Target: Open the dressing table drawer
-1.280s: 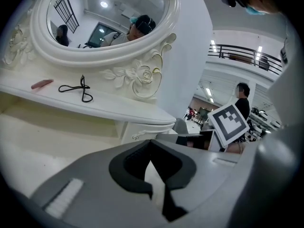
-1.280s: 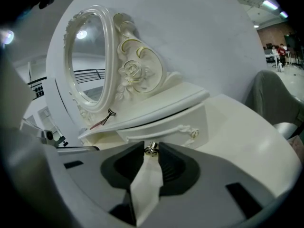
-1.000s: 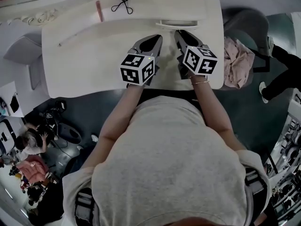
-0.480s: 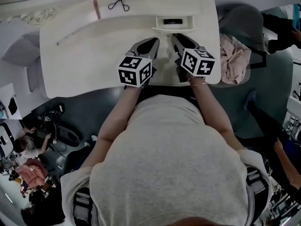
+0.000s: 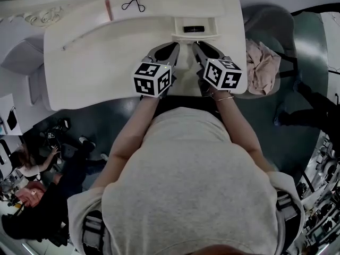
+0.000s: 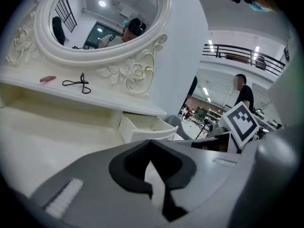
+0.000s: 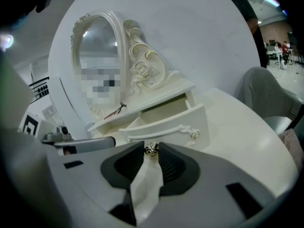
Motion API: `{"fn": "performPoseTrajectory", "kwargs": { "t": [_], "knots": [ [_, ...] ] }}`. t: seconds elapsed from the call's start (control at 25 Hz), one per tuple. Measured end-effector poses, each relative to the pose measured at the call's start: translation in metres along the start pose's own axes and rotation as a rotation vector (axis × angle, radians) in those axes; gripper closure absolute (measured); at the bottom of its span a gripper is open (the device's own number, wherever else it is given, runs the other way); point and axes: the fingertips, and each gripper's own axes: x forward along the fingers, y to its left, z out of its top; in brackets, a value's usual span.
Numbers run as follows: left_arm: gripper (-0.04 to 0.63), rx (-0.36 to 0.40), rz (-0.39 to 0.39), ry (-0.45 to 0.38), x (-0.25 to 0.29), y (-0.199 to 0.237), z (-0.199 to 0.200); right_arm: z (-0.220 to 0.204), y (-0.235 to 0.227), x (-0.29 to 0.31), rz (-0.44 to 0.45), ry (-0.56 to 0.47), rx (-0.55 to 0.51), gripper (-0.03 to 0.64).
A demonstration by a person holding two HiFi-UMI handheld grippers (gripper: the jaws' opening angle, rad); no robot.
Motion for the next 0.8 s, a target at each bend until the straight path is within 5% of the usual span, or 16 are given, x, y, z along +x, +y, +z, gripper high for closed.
{"fn": "performPoseTrajectory", "kwargs": {
  "t": [0.8],
  "knots": [
    [0.586,0.02,0.006,-0.029,-0.005,-0.006,0.009,0.009,0.013,-0.012,0.006,-0.026,-0.08,0.5]
  ]
}}
